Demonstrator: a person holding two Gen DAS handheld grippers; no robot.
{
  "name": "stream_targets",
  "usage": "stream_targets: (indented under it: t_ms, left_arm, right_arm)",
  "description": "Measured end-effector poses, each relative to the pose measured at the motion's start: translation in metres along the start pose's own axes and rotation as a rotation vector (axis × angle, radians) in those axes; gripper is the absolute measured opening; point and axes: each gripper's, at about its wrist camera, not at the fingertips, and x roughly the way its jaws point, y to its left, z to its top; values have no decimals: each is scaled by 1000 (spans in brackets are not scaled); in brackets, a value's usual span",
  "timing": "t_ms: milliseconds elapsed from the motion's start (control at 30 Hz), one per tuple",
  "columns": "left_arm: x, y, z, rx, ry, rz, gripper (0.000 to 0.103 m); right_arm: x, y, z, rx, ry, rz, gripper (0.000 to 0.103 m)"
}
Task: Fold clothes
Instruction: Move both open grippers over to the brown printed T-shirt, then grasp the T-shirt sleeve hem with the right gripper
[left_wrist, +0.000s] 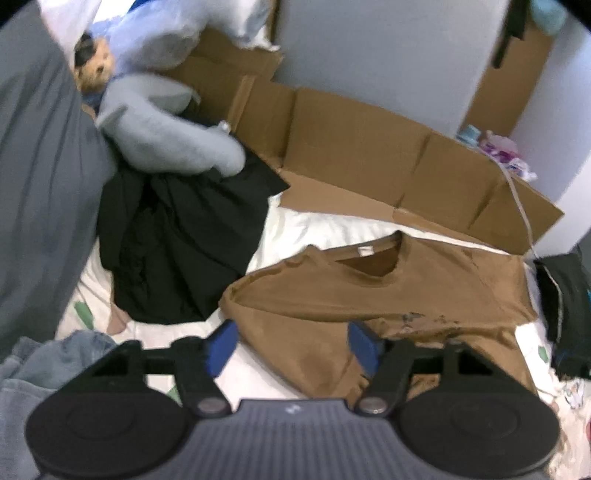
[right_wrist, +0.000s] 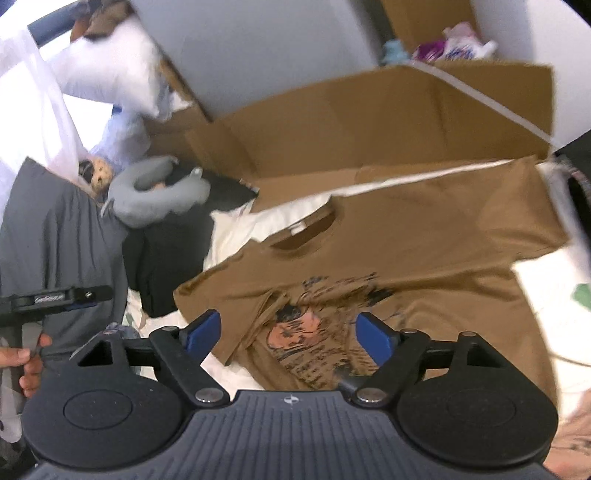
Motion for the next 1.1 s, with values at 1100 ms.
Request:
stream_targets:
  t_ms: [1100]
  left_arm:
    - [146, 38, -139, -594, 25, -323, 45]
  right_arm:
    - [200, -3, -16, -163, 142, 14, 59]
